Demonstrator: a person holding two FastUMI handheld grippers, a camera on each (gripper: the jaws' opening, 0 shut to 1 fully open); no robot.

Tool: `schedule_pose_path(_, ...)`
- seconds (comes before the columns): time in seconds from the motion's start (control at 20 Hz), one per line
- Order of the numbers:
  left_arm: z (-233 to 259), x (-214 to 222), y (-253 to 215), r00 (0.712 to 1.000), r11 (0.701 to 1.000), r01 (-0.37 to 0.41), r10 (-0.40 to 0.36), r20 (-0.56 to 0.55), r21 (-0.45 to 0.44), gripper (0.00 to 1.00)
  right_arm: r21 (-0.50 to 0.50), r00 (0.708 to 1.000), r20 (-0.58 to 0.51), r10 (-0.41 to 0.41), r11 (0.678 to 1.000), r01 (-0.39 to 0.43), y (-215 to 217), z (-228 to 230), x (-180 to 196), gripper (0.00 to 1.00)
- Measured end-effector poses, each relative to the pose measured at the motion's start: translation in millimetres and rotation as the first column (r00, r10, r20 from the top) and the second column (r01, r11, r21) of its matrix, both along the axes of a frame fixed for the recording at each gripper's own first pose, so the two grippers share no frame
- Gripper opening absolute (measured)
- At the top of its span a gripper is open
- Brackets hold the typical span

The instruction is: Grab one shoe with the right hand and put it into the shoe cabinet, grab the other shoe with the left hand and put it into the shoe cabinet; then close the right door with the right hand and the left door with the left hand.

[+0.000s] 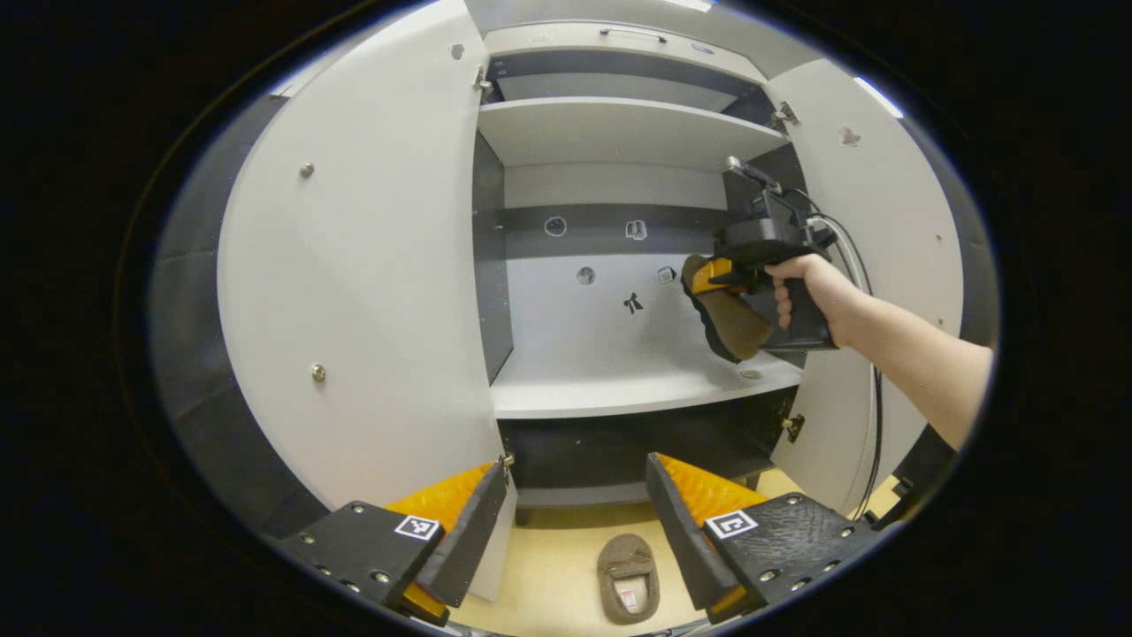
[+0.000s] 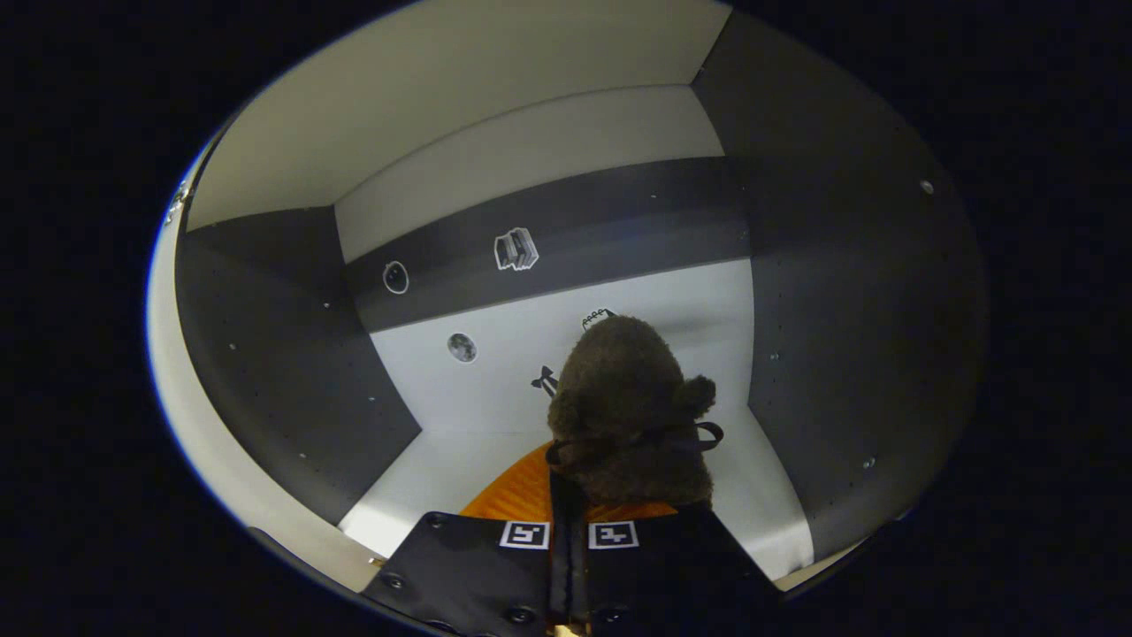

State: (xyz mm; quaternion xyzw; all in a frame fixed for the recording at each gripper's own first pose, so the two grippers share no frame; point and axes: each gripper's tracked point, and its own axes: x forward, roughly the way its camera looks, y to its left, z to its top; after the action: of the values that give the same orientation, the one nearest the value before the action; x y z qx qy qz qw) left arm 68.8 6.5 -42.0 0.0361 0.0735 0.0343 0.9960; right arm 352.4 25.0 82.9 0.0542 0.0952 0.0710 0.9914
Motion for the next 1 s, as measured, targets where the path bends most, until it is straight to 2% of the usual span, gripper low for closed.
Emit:
schedule_pose_path(0.15, -1.1, -0.5, 3.8, 1.000, 1.000, -0.027, 0.027, -0.007, 0.003, 0.99, -0.052, 1.000, 0.025, -0.007, 0.999, 0.008, -1.1, -5.5, 21.8, 0.02)
schedule_pose_path(0.4, -5.1, -1.1, 11.7, 0.998, 0.998, -0.060, 0.060, -0.023, 0.001, 0.99, -0.133, 0.999, 0.028, 0.017, 0.991, -0.013, 12.0, -29.1, 36.1, 0.02)
schedule_pose_path(0.45, -4.7, -1.3, 12.3, 0.998, 0.998, -0.066, 0.066, -0.024, 0.003, 0.93, -0.143, 0.999, 0.036, 0.020, 0.990, -0.015, 15.6, -29.5, 38.7, 0.00)
schedule_pose_path(0.5, -4.4, -1.3, 12.8, 0.997, 0.998, -0.070, 0.070, -0.023, 0.005, 0.92, -0.154, 0.999, 0.039, 0.015, 0.988, -0.009, 15.9, -31.6, 39.8, 0.03)
schedule_pose_path(0.55, -3.6, -1.2, 13.3, 0.997, 0.997, -0.074, 0.074, -0.020, 0.008, 0.99, -0.157, 0.999, 0.042, 0.010, 0.988, -0.003, 17.0, -32.2, 41.6, 0.05)
schedule_pose_path(0.65, -3.1, -1.6, 12.1, 0.997, 0.997, -0.076, 0.076, -0.019, 0.012, 0.99, -0.142, 1.000, 0.021, 0.006, 0.990, -0.003, 20.3, -37.6, 43.6, 0.08)
schedule_pose_path(0.7, -2.7, -2.1, 11.5, 0.997, 0.997, -0.078, 0.078, -0.018, 0.012, 0.92, -0.127, 1.000, 0.004, 0.011, 0.992, -0.010, 22.5, -40.9, 43.4, 0.09)
schedule_pose_path(0.75, -2.8, -2.4, 11.3, 0.997, 0.997, -0.081, 0.081, -0.016, 0.011, 0.92, -0.113, 1.000, -0.011, 0.012, 0.994, -0.013, 23.8, -43.4, 43.0, 0.09)
schedule_pose_path(0.8, -2.0, -2.6, 11.1, 0.996, 0.997, -0.083, 0.083, -0.015, 0.008, 0.99, -0.109, 1.000, -0.023, 0.006, 0.994, -0.008, 22.8, -46.3, 44.0, 0.12)
schedule_pose_path(0.85, -2.7, -3.5, 10.8, 0.996, 0.996, -0.086, 0.086, -0.014, 0.005, 0.99, -0.114, 0.999, -0.040, 0.001, 0.993, -0.005, 20.9, -50.7, 44.0, 0.21)
schedule_pose_path(0.9, -2.3, -3.9, 10.9, 0.996, 0.996, -0.088, 0.088, -0.014, 0.002, 0.99, -0.107, 0.998, -0.056, 0.014, 0.994, -0.020, 23.3, -53.9, 42.7, 0.21)
schedule_pose_path(0.95, -3.7, -5.1, 11.4, 0.996, 0.996, -0.091, 0.091, -0.014, 0.000, 0.92, -0.088, 0.997, -0.069, 0.029, 0.995, -0.035, 27.4, -55.6, 40.5, 0.31)
schedule_pose_path(1.0, -3.5, -5.6, 12.0, 0.995, 0.995, -0.095, 0.095, -0.013, -0.002, 0.92, -0.078, 0.996, -0.080, 0.030, 0.996, -0.037, 27.7, -56.3, 37.8, 0.35)
